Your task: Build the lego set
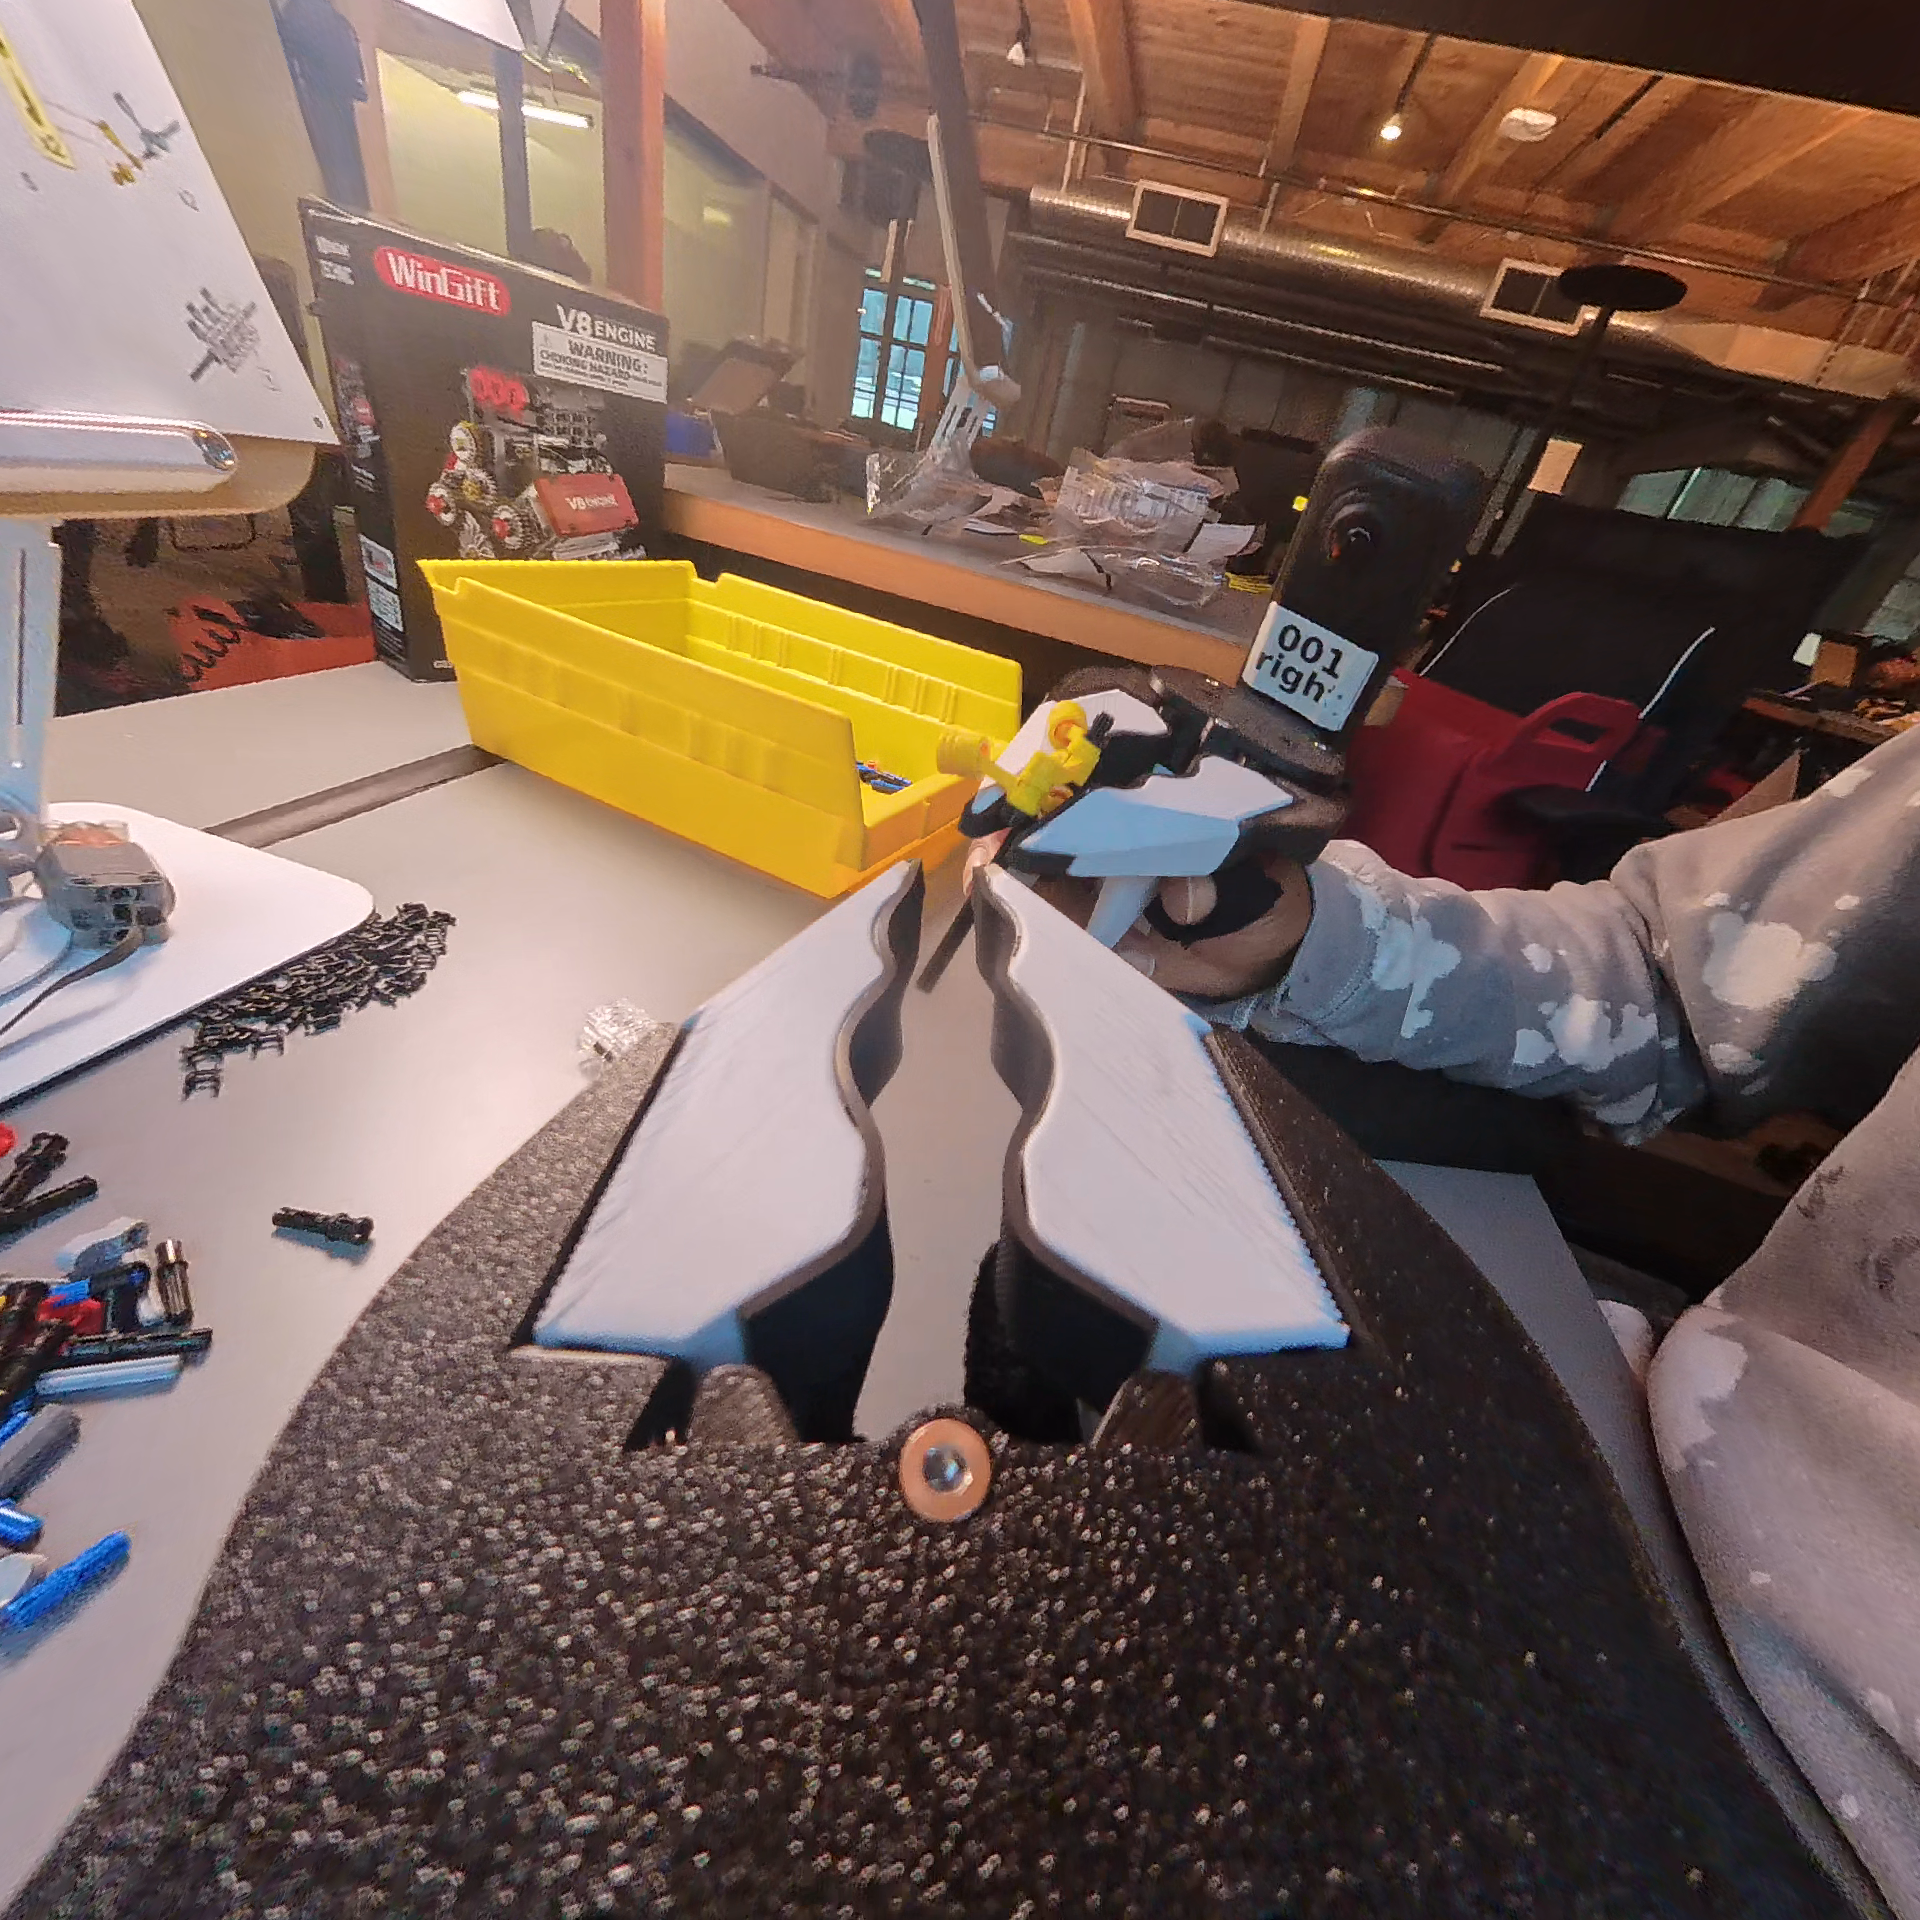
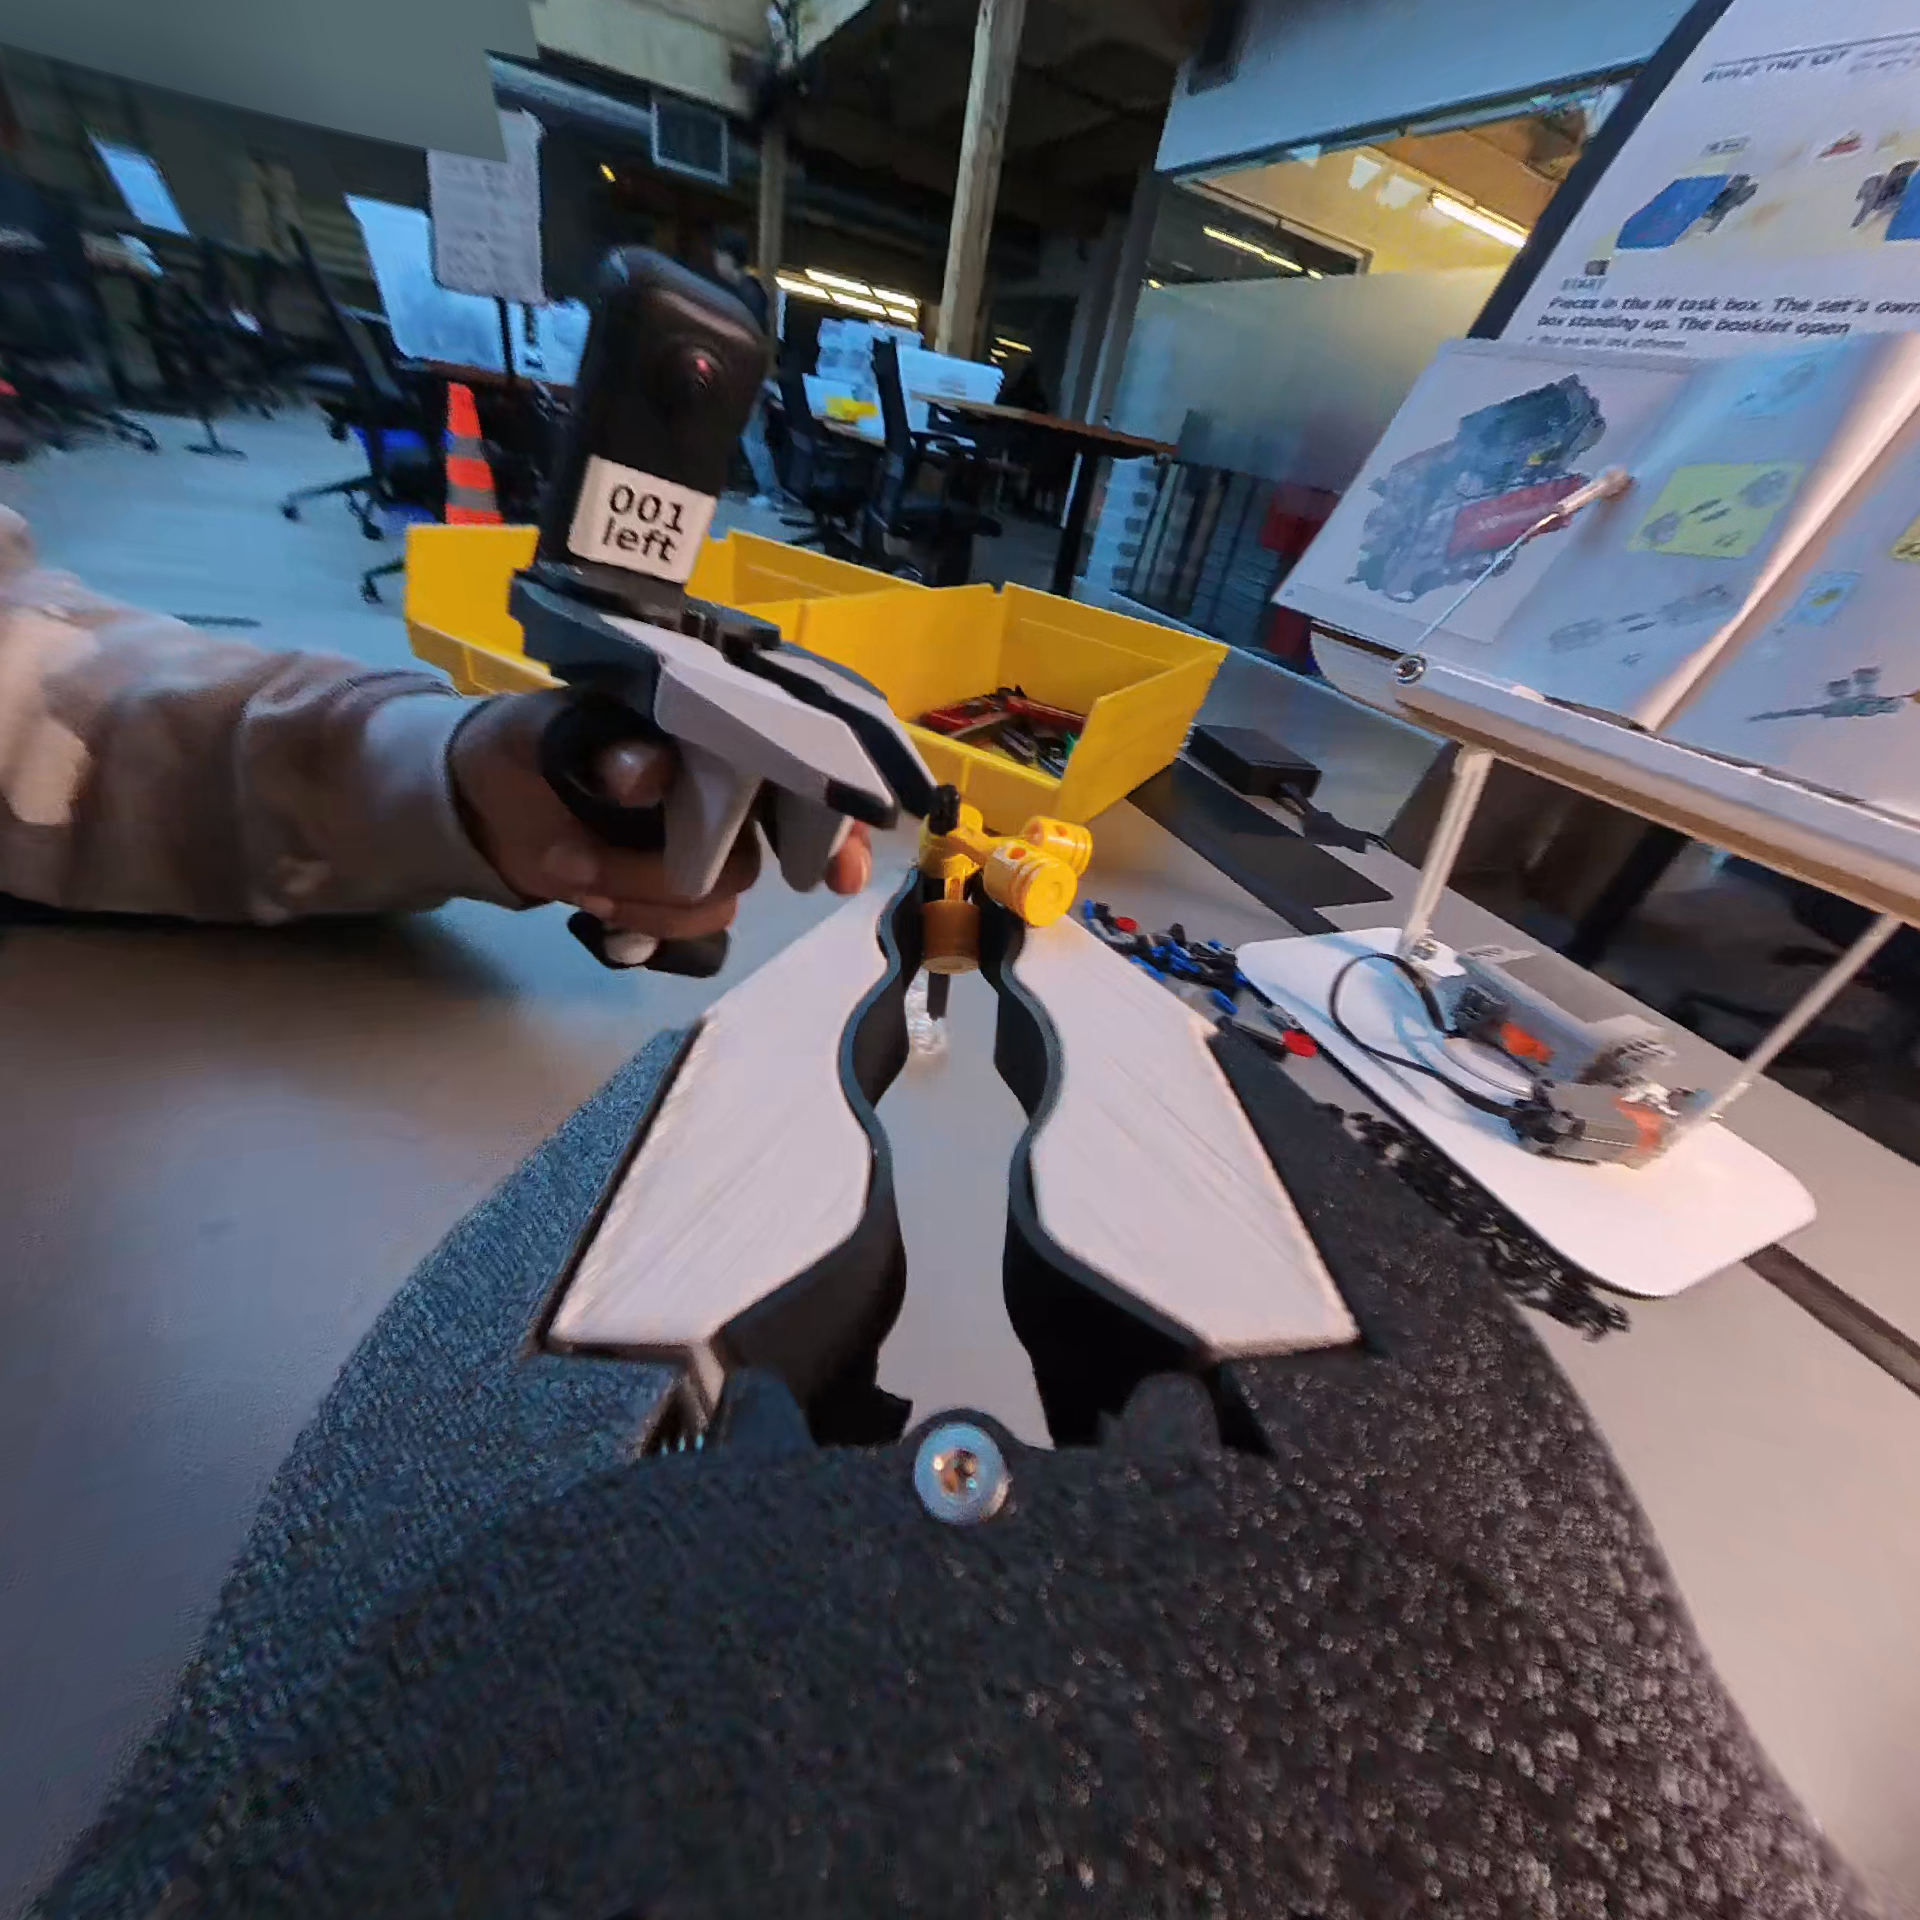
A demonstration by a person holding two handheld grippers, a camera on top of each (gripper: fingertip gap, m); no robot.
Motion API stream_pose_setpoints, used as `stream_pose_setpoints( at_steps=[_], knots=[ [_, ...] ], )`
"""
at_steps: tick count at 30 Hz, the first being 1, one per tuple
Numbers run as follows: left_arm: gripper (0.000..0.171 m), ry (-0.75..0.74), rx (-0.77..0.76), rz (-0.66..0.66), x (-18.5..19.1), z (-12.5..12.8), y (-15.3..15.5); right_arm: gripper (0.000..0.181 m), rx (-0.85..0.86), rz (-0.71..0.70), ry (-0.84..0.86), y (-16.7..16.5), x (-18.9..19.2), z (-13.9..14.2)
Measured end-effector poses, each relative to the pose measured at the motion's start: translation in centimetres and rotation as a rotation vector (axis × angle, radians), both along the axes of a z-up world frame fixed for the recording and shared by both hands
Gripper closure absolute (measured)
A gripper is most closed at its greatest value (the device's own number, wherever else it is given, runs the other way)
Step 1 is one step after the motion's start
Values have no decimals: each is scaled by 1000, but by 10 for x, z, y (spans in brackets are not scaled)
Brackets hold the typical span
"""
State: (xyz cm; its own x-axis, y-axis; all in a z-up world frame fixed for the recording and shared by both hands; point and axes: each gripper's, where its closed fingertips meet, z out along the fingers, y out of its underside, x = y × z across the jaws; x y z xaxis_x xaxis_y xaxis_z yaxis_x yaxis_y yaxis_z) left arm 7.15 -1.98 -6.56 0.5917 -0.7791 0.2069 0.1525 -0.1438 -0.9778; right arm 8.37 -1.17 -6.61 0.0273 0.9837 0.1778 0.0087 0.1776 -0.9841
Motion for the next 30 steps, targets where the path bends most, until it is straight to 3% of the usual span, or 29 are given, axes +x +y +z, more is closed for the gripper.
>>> stream_pose_setpoints(
  at_steps=[11, 14, 20, 24, 30],
  knots=[
    [162, 194, 68, 33, 15, -8, -4, 173, 128, -41, -71, -5, -7, -12],
    [159, 203, 62, 31, 11, -12, -2, 172, 91, -33, -48, -5, -7, -8],
    [157, 412, 118, 87, 8, -34, 5, 173, -3, -33, 7, 1, -2, 3],
    [167, 500, 157, 137, 16, -38, 10, 173, -3, -27, 1, -5, -7, 3],
    [168, 379, 131, 105, 25, -28, 7, 172, -25, 0, 54, -14, -8, 14]
  ],
)
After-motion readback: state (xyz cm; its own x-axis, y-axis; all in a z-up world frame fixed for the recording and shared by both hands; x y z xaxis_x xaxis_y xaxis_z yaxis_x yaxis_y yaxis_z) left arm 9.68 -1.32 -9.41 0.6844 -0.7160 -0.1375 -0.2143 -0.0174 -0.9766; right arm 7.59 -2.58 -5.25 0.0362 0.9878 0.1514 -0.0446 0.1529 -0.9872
